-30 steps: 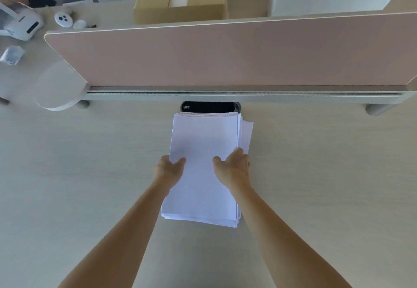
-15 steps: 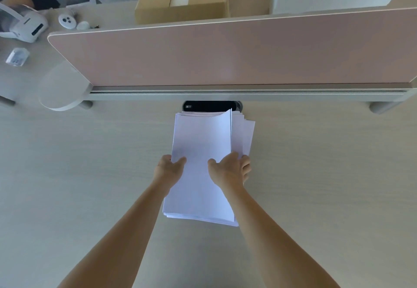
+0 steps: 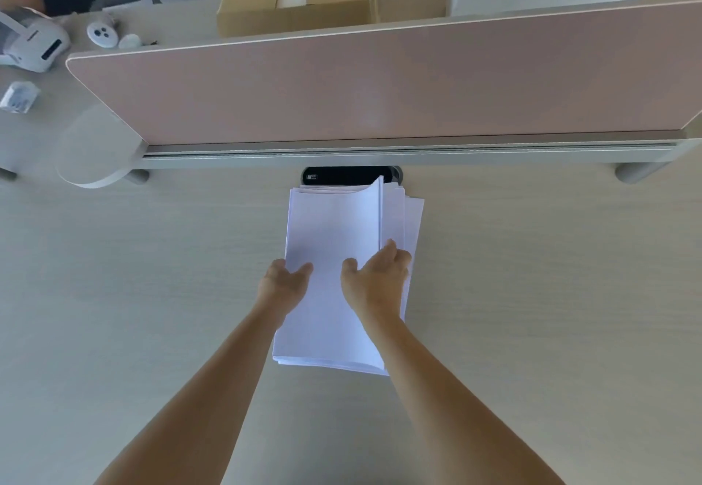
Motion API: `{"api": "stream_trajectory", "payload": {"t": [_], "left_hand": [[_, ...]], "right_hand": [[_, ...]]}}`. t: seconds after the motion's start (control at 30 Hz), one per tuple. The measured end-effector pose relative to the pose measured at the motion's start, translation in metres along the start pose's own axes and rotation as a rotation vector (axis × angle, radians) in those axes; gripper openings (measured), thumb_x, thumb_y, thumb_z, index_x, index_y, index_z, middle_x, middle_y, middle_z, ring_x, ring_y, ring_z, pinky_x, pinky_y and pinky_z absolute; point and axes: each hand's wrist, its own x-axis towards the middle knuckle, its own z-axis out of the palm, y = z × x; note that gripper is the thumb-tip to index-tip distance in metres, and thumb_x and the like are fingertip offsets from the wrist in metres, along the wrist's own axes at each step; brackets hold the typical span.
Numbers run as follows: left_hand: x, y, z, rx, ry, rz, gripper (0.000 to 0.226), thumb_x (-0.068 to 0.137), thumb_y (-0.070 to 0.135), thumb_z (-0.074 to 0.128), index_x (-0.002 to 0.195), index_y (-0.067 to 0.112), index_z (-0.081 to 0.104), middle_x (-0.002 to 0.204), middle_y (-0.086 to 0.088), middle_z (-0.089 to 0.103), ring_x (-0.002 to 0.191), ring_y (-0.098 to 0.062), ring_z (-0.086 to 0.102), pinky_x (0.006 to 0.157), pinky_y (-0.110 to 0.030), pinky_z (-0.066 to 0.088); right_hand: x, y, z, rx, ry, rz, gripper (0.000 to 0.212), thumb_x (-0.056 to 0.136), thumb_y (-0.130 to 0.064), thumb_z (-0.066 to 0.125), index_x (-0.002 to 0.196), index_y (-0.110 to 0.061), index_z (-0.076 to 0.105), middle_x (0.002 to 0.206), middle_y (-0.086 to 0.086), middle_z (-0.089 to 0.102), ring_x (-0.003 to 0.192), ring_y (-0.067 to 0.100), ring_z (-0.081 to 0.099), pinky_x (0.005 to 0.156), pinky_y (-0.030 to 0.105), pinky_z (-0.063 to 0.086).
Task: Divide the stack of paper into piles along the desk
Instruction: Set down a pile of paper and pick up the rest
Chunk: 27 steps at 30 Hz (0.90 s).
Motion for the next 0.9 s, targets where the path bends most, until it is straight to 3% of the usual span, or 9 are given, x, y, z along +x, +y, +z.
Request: {"api": "stream_trajectory", "payload": {"t": [0.07,0.17,0.3,0.37,0.43,0.47,0.57,0.7,0.9], "left_hand": [[-0.003,0.002,-0.002,0.003,-0.001,-0.001,0.057,0.082,0.044,0.056,0.120,0.001,0.057,0.111,-0.020,0.065,0.088,-0.035,0.063,0.058,-0.028,0.036],[-0.006,0.003,-0.007,-0.016,-0.003,-0.033,0.059,0.081,0.044,0.056,0.119,-0.001,0.056,0.099,-0.020,0.064,0.080,-0.032,0.059,0.059,-0.028,0.035],[-0.008,0.005,-0.011,-0.072,0.000,-0.041,0.027,0.085,0.037,0.058,0.078,0.012,0.050,0.077,-0.005,0.050,0.069,-0.025,0.047,0.057,-0.028,0.033],[-0.011,0.006,-0.016,-0.102,0.001,-0.018,0.024,0.089,0.037,0.060,0.085,0.015,0.052,0.088,-0.006,0.054,0.082,-0.027,0.052,0.070,-0.031,0.043],[-0.010,0.003,-0.023,-0.146,-0.008,-0.006,0.044,0.090,0.043,0.062,0.112,0.005,0.060,0.108,-0.013,0.062,0.100,-0.032,0.060,0.088,-0.038,0.048],[-0.008,-0.002,-0.026,-0.171,-0.014,0.006,0.054,0.089,0.047,0.062,0.115,-0.001,0.061,0.106,-0.016,0.064,0.096,-0.033,0.063,0.084,-0.039,0.050],[-0.016,-0.009,-0.048,-0.295,-0.048,0.022,0.040,0.088,0.052,0.063,0.087,0.012,0.065,0.082,-0.007,0.062,0.074,-0.024,0.059,0.063,-0.030,0.045],[-0.034,-0.023,-0.090,-0.559,-0.161,0.089,0.035,0.086,0.048,0.069,0.101,0.017,0.069,0.098,-0.005,0.075,0.088,-0.026,0.073,0.082,-0.041,0.059],[-0.069,-0.062,-0.152,-0.800,-0.180,0.270,0.033,0.086,0.031,0.075,0.106,0.005,0.073,0.109,-0.014,0.074,0.103,-0.034,0.070,0.092,-0.051,0.055]], "right_hand": [[0.012,0.000,-0.003,0.207,-0.044,0.109,0.050,0.090,-0.029,0.055,0.133,-0.007,0.043,0.134,0.009,0.044,0.101,0.027,0.056,0.077,0.037,0.052],[0.028,0.005,-0.009,0.271,-0.166,0.270,0.045,0.088,-0.028,0.054,0.127,-0.006,0.051,0.124,0.010,0.059,0.088,0.025,0.054,0.059,0.026,0.039],[0.032,0.010,-0.018,0.271,-0.188,0.187,0.022,0.088,-0.011,0.045,0.102,-0.011,0.061,0.093,0.005,0.063,0.073,0.022,0.053,0.059,0.025,0.041],[0.027,0.009,-0.023,0.308,-0.206,0.143,0.023,0.088,-0.009,0.043,0.098,-0.014,0.063,0.080,0.000,0.058,0.064,0.018,0.047,0.055,0.024,0.038],[0.020,0.009,-0.027,0.332,-0.233,0.131,0.018,0.090,-0.010,0.046,0.095,-0.012,0.063,0.075,0.001,0.052,0.060,0.018,0.041,0.055,0.024,0.034],[0.016,0.009,-0.029,0.347,-0.245,0.128,0.017,0.090,-0.011,0.048,0.096,-0.009,0.064,0.076,0.003,0.050,0.062,0.019,0.040,0.057,0.025,0.034],[-0.002,0.005,-0.034,0.414,-0.305,0.092,0.017,0.092,-0.014,0.054,0.101,-0.009,0.067,0.079,0.003,0.054,0.067,0.020,0.046,0.062,0.027,0.038],[-0.031,-0.010,-0.035,0.445,-0.368,-0.017,0.016,0.091,-0.015,0.057,0.100,-0.013,0.070,0.081,0.002,0.064,0.070,0.021,0.056,0.065,0.030,0.045],[-0.094,-0.047,-0.004,0.390,-0.315,-0.331,0.024,0.089,-0.018,0.058,0.096,0.005,0.062,0.072,0.008,0.046,0.060,0.016,0.039,0.055,0.027,0.033]]}}
